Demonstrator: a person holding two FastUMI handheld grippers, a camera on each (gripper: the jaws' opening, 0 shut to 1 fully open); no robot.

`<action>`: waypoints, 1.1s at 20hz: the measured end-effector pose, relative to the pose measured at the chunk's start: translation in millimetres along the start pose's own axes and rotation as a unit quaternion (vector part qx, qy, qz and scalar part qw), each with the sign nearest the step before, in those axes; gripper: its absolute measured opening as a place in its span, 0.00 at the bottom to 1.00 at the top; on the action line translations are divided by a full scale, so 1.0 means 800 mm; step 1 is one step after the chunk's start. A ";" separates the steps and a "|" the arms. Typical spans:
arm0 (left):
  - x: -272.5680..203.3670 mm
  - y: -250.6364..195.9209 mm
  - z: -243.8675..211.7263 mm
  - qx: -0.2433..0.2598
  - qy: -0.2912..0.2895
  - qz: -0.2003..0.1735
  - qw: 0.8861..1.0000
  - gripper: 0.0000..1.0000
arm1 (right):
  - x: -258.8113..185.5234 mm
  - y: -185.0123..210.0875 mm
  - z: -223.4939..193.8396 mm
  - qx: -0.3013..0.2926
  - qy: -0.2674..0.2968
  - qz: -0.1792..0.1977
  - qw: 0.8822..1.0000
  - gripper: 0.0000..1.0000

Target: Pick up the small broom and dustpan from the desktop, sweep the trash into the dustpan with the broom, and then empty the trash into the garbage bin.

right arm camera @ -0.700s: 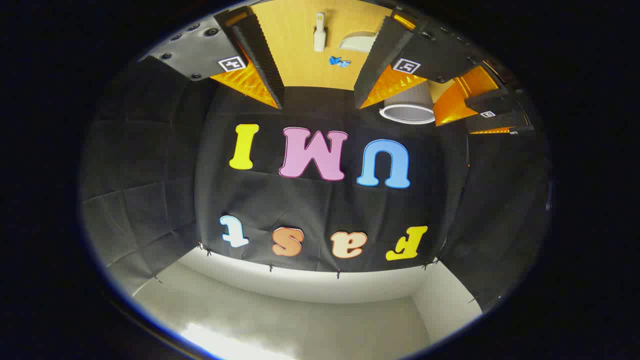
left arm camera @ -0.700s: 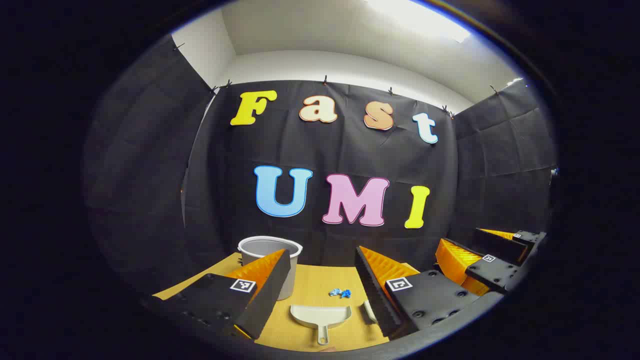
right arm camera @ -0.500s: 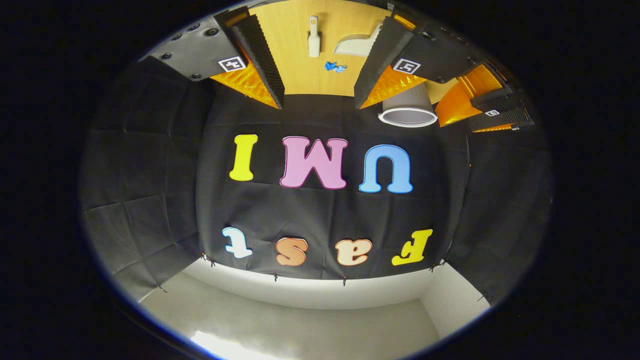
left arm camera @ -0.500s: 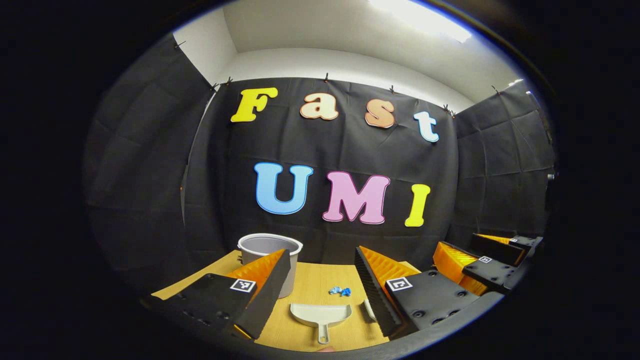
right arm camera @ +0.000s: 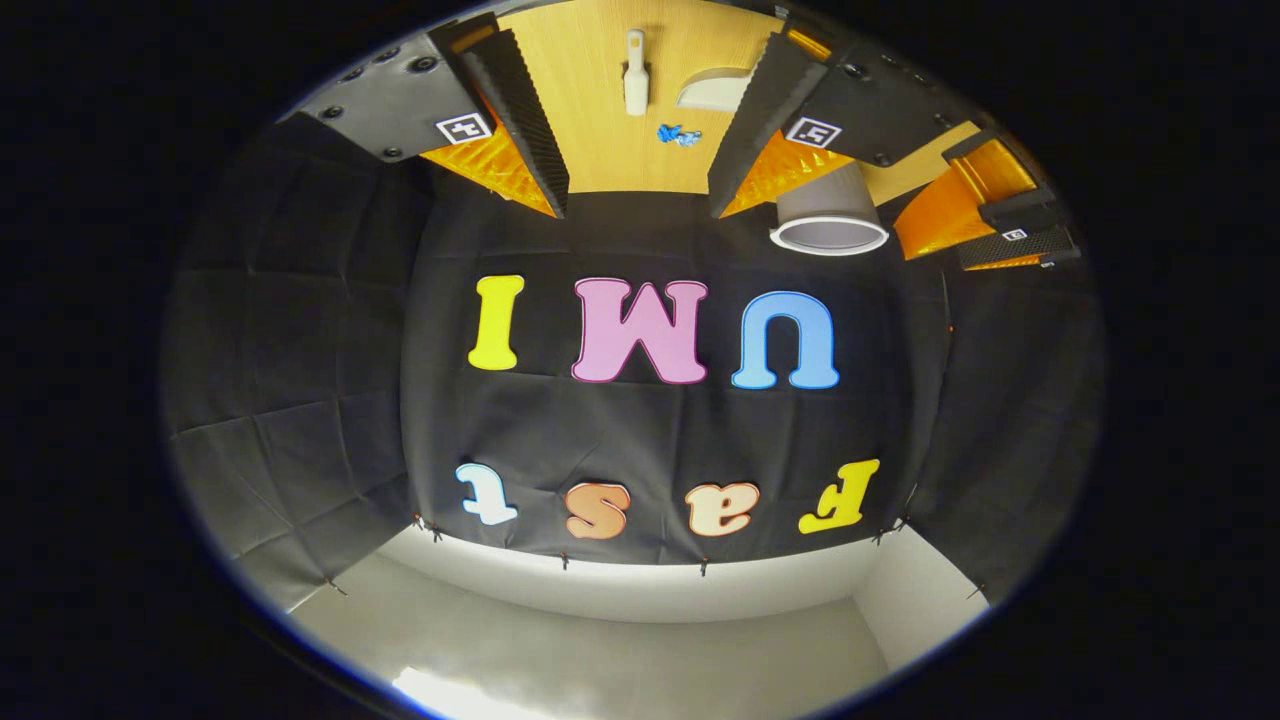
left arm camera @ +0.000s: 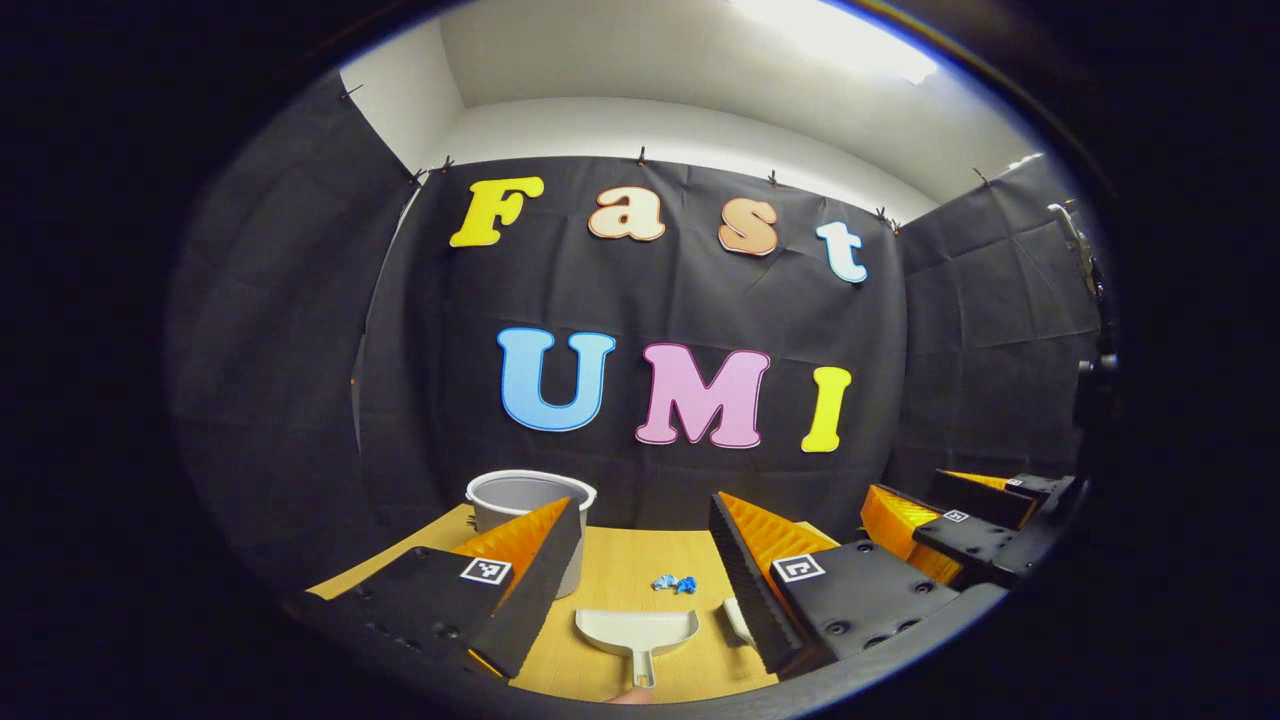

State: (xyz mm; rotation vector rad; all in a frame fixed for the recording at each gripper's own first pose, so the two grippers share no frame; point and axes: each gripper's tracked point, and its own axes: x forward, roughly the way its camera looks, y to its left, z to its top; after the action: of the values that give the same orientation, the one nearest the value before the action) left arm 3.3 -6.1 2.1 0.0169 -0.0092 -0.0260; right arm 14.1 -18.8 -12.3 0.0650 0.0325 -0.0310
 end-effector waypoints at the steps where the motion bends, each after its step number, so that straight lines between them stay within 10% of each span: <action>1: 0.002 0.002 -0.001 -0.002 0.000 0.005 1.000 0.77 | -0.001 -0.002 0.005 0.004 -0.006 -0.001 1.000 0.90; 22: -0.006 -0.004 -0.015 -0.005 0.017 -0.003 1.000 0.77 | -0.007 -0.008 0.015 -0.009 -0.022 -0.009 1.000 0.90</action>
State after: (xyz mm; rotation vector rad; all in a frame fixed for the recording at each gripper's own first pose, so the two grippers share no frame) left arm -1.5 -9.2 -10.0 0.0084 0.0244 -0.0317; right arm 8.5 -25.4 -0.2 0.0451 -0.0106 -0.0494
